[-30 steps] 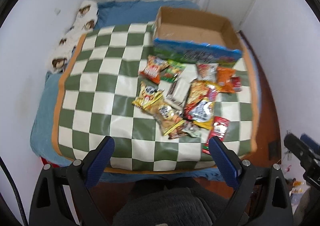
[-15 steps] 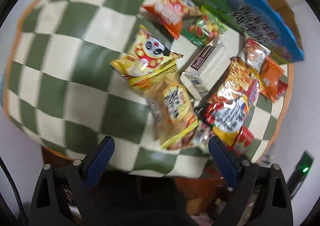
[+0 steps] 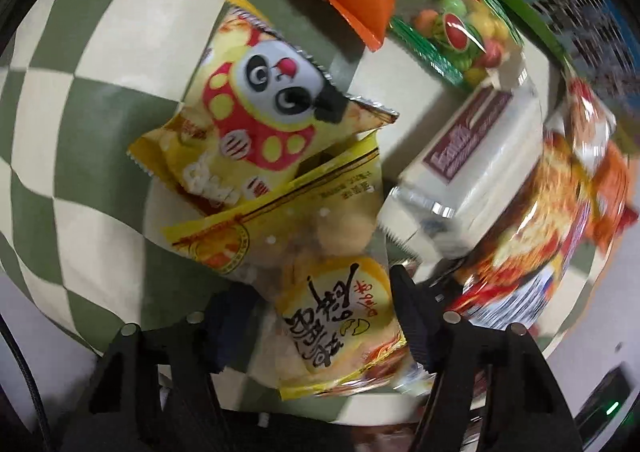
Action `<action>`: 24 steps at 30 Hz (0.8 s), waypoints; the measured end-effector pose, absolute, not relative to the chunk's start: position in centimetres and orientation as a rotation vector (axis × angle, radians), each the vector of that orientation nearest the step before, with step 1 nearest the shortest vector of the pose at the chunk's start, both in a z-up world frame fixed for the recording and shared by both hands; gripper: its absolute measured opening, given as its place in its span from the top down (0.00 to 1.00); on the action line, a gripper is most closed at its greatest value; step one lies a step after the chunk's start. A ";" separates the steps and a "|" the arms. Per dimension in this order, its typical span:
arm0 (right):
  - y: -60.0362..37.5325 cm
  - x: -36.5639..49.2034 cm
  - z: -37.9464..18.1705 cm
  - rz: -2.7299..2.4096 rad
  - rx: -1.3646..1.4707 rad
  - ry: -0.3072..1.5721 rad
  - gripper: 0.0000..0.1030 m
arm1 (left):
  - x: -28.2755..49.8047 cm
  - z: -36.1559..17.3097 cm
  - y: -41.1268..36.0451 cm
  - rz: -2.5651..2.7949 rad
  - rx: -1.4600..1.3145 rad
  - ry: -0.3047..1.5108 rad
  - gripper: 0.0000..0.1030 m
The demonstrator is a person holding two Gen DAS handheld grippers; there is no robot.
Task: Organize snacks
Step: 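Grasp the yellow biscuit bag with the left gripper while the right grasps the red sauce packet, then carry both packets into the cardboard box and open both grippers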
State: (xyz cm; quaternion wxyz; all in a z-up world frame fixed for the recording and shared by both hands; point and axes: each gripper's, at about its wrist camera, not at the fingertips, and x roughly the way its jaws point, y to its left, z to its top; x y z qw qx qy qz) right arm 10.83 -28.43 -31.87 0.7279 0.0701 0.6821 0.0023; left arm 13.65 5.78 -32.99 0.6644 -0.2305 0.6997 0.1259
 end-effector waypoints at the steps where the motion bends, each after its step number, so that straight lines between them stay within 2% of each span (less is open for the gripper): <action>1: -28.5 10.8 -31.9 0.014 0.152 1.503 0.37 | 13.3 -32.8 5.9 0.279 -0.480 1.576 0.38; 4: -28.9 10.6 -32.4 0.040 0.125 1.516 0.49 | 11.7 -32.2 5.8 0.238 -0.300 1.563 0.38; 7: -29.3 10.7 -33.1 0.093 0.091 1.528 0.51 | 10.5 -32.6 6.0 0.199 -0.139 1.572 0.38; 9: -29.4 10.8 -33.4 0.110 0.074 1.537 0.51 | 9.8 -33.8 6.9 0.190 -0.167 1.603 0.38; 14: -29.3 9.0 -33.9 0.065 0.104 1.549 0.35 | 9.1 -35.4 8.8 0.208 -0.342 1.579 0.38; 17: -27.9 8.4 -35.3 0.017 0.030 1.541 0.32 | 8.6 -35.6 9.5 0.205 -0.374 1.537 0.38; 18: -27.4 8.1 -35.7 0.004 -0.005 1.540 0.32 | 9.0 -35.3 9.6 0.200 -0.364 1.530 0.39; 21: -27.0 7.3 -36.9 -0.019 -0.045 1.516 0.34 | 8.5 -34.2 9.5 0.198 -0.301 1.498 0.57; 22: -27.3 7.0 -37.2 -0.036 -0.041 1.510 0.42 | 8.6 -33.8 9.3 0.195 -0.290 1.494 0.59; 24: -27.6 6.2 -37.2 -0.052 -0.019 1.503 0.49 | 8.1 -33.2 8.6 0.188 -0.281 1.489 0.60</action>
